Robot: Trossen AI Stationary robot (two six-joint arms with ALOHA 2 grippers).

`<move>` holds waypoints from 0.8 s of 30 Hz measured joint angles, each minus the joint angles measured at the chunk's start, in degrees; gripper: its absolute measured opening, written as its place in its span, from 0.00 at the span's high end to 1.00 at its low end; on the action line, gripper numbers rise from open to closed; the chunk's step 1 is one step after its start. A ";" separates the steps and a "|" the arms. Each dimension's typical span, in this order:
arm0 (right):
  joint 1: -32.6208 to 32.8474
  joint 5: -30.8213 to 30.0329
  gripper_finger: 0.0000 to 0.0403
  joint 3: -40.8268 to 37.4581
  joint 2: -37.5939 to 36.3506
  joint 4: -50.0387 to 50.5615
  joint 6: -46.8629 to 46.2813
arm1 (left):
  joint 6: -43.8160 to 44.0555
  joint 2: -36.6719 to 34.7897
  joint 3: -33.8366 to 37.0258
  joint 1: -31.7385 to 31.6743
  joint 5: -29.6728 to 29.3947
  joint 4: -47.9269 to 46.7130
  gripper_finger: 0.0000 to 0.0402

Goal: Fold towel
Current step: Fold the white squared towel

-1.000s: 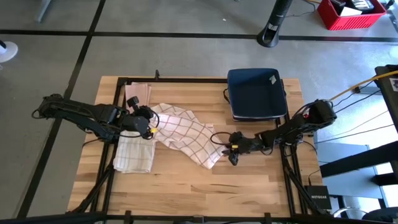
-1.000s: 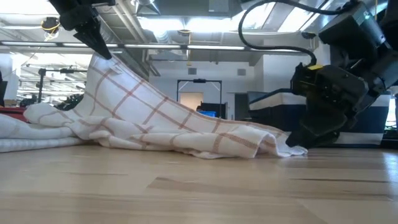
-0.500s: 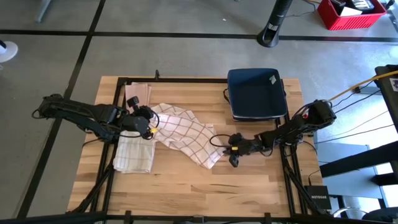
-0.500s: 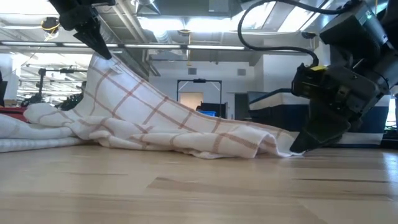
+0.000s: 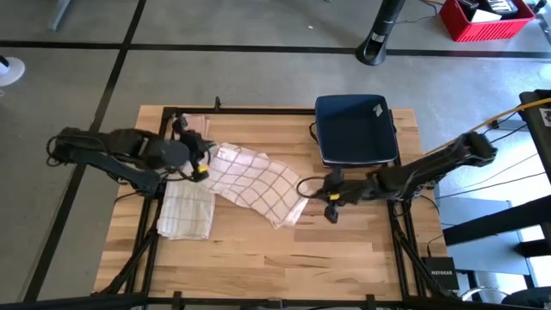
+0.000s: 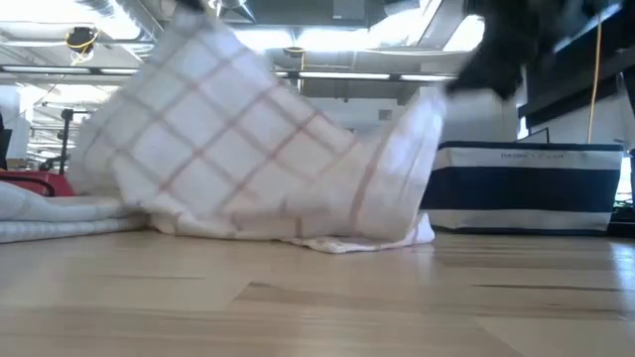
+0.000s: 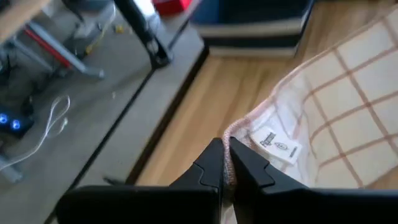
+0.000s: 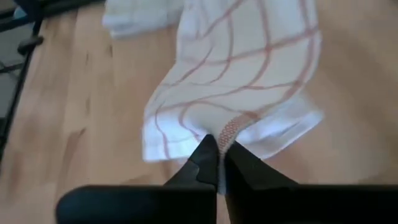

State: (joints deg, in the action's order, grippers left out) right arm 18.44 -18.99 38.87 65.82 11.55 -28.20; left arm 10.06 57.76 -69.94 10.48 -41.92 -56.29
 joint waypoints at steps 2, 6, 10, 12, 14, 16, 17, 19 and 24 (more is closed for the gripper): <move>0.00 -4.09 0.98 5.26 -3.08 6.77 4.20 | -2.68 0.00 -3.64 0.00 0.00 0.01 0.98; -0.02 -12.62 0.97 16.35 -6.28 15.37 12.28 | -8.42 0.00 -10.63 0.00 -0.48 1.79 0.98; -0.02 -17.70 0.98 27.73 -6.58 19.01 23.20 | -14.93 0.00 -16.92 -0.01 -0.64 8.71 0.98; -0.02 -19.58 0.99 32.90 -6.31 19.05 28.53 | -16.81 0.00 -19.47 0.00 -0.63 12.61 0.98; -0.04 -21.02 0.98 37.73 -5.91 19.15 32.87 | -18.33 0.00 -21.95 0.02 -0.24 15.63 0.98; -0.04 -22.27 0.97 42.12 -5.41 19.09 36.56 | -21.03 0.00 -23.86 0.02 -0.19 18.91 0.98; -0.08 -23.13 0.96 44.18 -5.14 18.97 38.29 | -22.56 -0.01 -24.68 0.02 -0.17 20.39 0.98; -0.41 -26.09 0.96 47.35 -4.75 18.01 42.89 | -25.72 0.00 -26.31 -0.05 -0.12 22.89 0.98; -6.17 -29.51 0.98 53.54 -2.39 16.82 51.60 | -37.18 0.00 -27.37 -1.40 -1.82 32.61 0.98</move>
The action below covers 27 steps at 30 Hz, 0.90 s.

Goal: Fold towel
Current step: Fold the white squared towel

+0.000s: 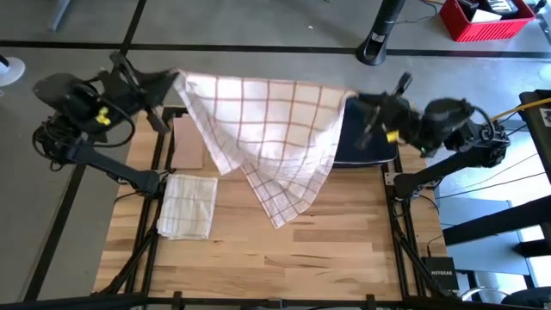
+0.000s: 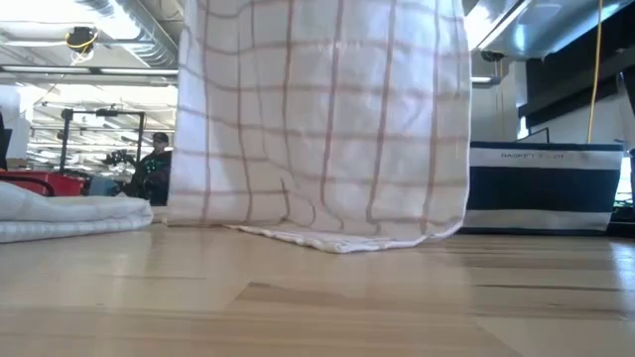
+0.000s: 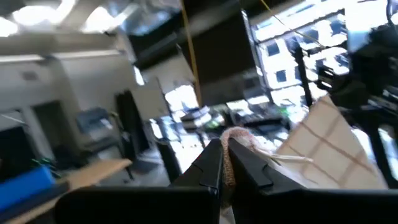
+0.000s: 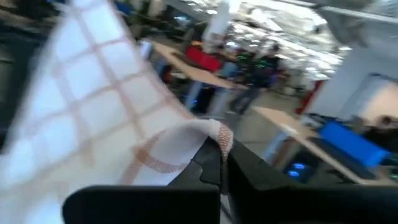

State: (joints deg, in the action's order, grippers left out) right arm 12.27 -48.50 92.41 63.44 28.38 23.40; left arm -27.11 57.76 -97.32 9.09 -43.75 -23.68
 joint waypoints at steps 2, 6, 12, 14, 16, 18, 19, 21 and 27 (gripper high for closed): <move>-2.38 0.01 0.98 2.76 1.01 -0.25 1.91 | -3.84 0.08 0.00 -0.71 -0.32 4.86 0.98; -6.83 0.16 0.96 9.20 3.74 -0.30 5.23 | -10.46 0.50 -0.01 -1.84 -0.38 15.73 0.98; -10.29 0.70 0.99 18.98 8.69 0.26 9.36 | -16.09 0.52 -0.02 -2.05 0.96 23.37 0.98; -12.35 1.28 0.98 21.54 10.12 0.14 11.16 | -20.54 0.59 -0.02 -2.55 1.14 24.71 0.98; -15.24 2.62 0.97 23.38 11.66 0.09 11.91 | -25.43 0.98 -0.02 -3.81 1.17 25.70 0.99; -18.34 4.45 0.97 24.68 13.23 0.10 12.89 | -28.40 1.59 -0.02 -5.70 1.16 27.80 0.99; -19.74 5.25 0.97 25.27 14.05 0.19 13.16 | -29.87 1.90 -0.02 -6.85 1.17 28.86 0.99; -22.22 6.55 0.98 26.39 15.49 0.19 13.31 | -33.47 2.55 -0.02 -8.99 1.16 30.34 0.99; -26.70 7.59 0.97 28.88 18.14 -2.08 18.17 | -36.61 3.55 0.00 -13.29 1.18 30.83 0.99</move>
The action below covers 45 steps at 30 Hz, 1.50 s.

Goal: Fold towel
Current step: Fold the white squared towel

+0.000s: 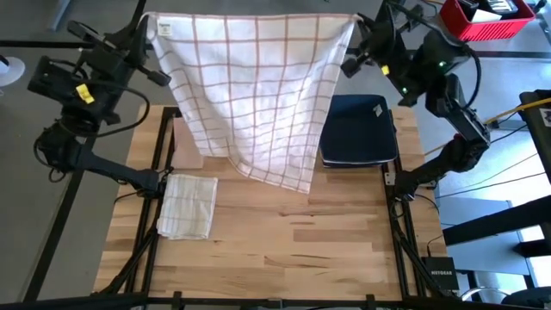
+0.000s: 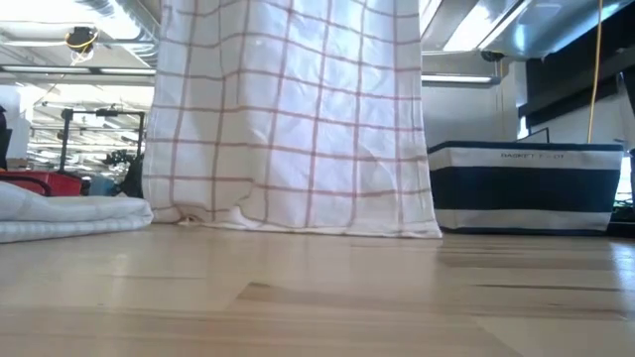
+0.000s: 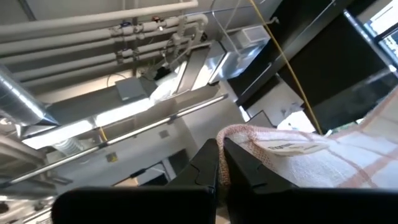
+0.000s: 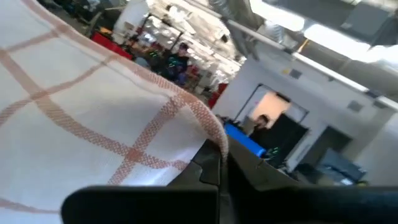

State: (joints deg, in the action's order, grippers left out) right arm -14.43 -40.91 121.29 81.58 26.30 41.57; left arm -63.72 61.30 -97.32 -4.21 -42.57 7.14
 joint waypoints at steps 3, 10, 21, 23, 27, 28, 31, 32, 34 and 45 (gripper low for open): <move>-0.01 0.01 0.97 1.69 0.23 -2.47 2.27 | 0.02 0.23 0.00 -0.71 0.04 0.01 0.99; 0.13 0.03 0.99 6.71 0.02 -0.61 1.61 | 0.62 0.27 0.00 -1.27 0.68 -0.04 1.00; 0.19 3.86 0.97 7.43 0.10 13.70 -9.31 | 18.99 -0.94 -1.42 1.69 0.66 -14.95 1.00; 0.21 5.91 0.97 7.43 -0.13 16.38 -11.71 | 24.37 -1.10 -3.36 3.04 0.66 -22.00 1.00; 2.97 7.43 0.98 7.43 -0.30 19.11 -14.69 | 34.08 -1.08 -7.38 6.66 0.66 -31.89 1.00; 3.89 7.31 0.98 7.43 -0.40 19.32 -14.71 | 36.03 -1.10 -8.30 7.62 0.65 -33.12 1.00; 7.49 7.26 0.99 7.87 -0.69 19.82 -14.74 | 41.18 -1.05 -11.35 10.91 0.68 -36.25 1.00; 9.00 7.19 0.98 8.30 -0.74 20.34 -15.24 | 42.80 -0.95 -12.24 12.08 0.88 -37.40 1.00; 12.21 7.05 0.98 8.86 -0.91 21.75 -16.90 | 47.40 -1.01 -13.81 14.38 2.46 -39.93 1.00; 32.49 7.51 0.98 9.55 -0.81 36.12 -27.58 | 71.36 -0.03 -17.23 21.77 27.54 -47.90 1.00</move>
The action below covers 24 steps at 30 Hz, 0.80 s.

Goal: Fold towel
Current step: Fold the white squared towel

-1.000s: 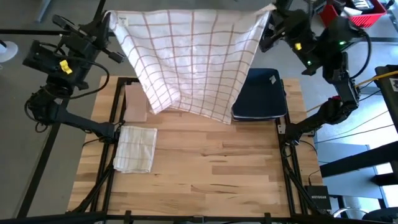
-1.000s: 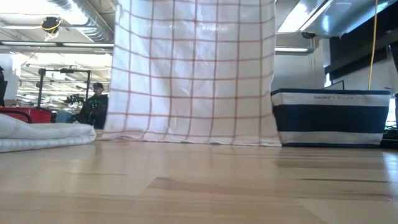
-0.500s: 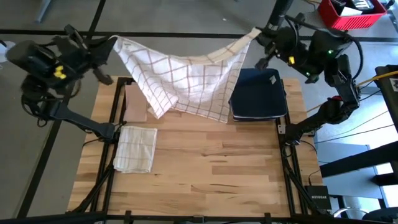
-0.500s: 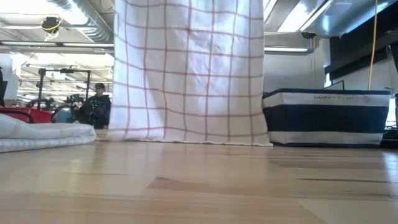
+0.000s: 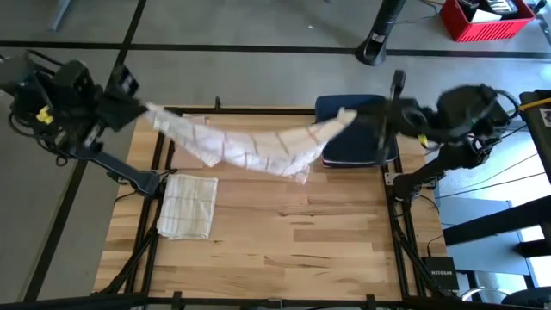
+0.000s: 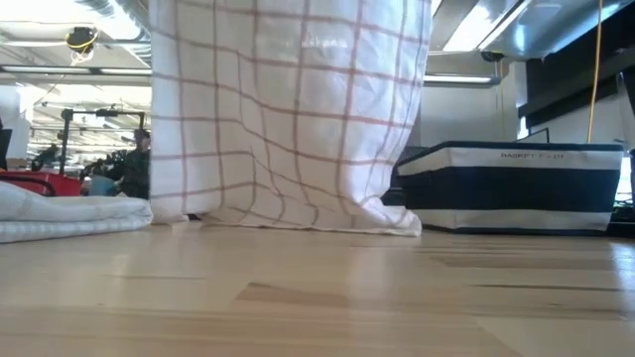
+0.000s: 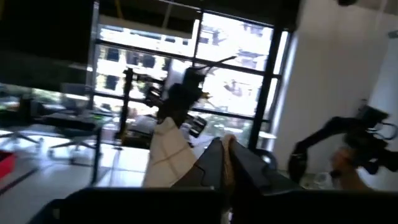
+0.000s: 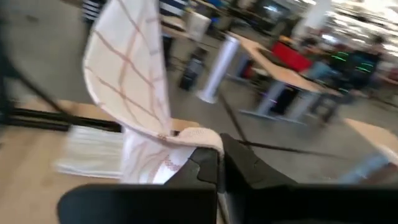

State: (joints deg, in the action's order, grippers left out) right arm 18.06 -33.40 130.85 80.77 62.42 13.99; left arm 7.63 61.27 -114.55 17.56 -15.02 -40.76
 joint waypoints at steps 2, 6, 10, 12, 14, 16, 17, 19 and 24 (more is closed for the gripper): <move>4.42 -0.04 0.98 0.00 0.12 -0.15 -0.94 | 1.31 1.18 -0.02 1.52 3.35 0.03 1.00; 13.78 -0.55 0.99 0.00 0.39 -2.64 -1.31 | 0.84 4.46 0.01 5.97 5.57 1.28 1.00; 22.12 -4.25 0.98 0.04 0.82 -9.83 1.60 | -4.79 8.02 0.09 11.26 5.70 7.85 1.00; 25.89 -6.31 0.98 0.04 1.31 -15.78 5.82 | -8.56 9.44 0.09 14.10 5.70 13.38 1.00; 29.16 -8.34 0.98 0.02 1.87 -22.59 12.18 | -12.83 10.62 0.09 16.79 5.58 19.19 1.00; 31.56 -11.03 0.98 0.02 2.45 -30.80 19.61 | -16.98 11.59 0.08 19.04 4.15 24.13 1.00; 32.48 -12.23 0.98 0.02 2.69 -34.76 23.50 | -19.41 11.88 0.07 19.95 2.98 26.13 1.00; 33.87 -14.48 0.98 0.04 3.22 -42.42 31.25 | -24.38 12.09 0.09 21.54 -0.16 29.05 1.00; 34.47 -21.19 0.98 0.04 4.22 -58.03 48.49 | -35.30 11.30 0.05 23.45 -11.64 35.61 1.00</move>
State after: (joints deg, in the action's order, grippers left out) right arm 52.53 -54.59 130.89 84.99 4.40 62.48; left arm -27.66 72.57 -114.50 41.01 -26.66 -5.15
